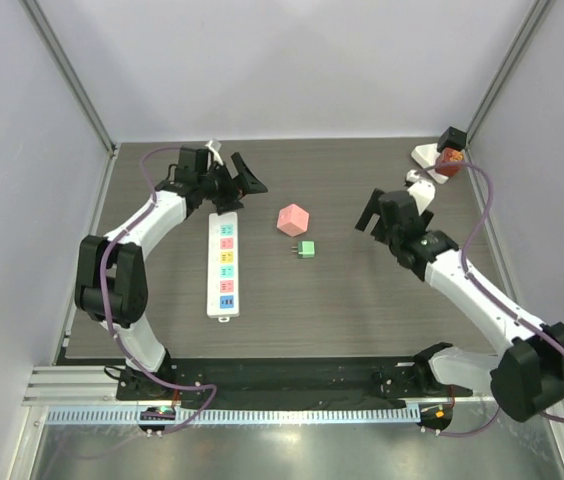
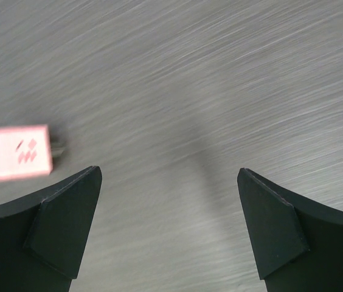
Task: Pull the plug off the socket
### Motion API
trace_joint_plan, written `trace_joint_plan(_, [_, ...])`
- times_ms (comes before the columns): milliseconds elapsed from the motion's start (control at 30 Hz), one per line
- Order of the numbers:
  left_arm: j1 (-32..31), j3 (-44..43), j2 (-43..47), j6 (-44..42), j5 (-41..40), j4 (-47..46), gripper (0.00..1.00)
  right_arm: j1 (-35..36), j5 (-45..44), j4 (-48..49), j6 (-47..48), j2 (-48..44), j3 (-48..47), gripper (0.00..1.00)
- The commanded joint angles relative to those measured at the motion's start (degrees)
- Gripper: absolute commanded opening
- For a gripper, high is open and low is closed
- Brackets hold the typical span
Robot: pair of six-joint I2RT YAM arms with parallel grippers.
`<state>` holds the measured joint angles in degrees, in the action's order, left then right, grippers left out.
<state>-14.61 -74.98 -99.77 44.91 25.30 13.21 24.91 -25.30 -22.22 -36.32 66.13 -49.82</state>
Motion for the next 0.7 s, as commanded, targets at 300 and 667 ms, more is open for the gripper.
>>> trace_joint_plan(300, [-1.2, 0.6, 2.3, 0.1, 5.8, -1.6, 0.92, -30.1, 5.9, 10.6, 9.0, 21.7, -17.1, 1.0])
trace_joint_plan(667, [-4.4, 3.9, 1.2, 3.3, 11.2, -8.0, 0.78, -37.7, 16.8, 24.1, 21.9, 46.0, -36.2, 1.0])
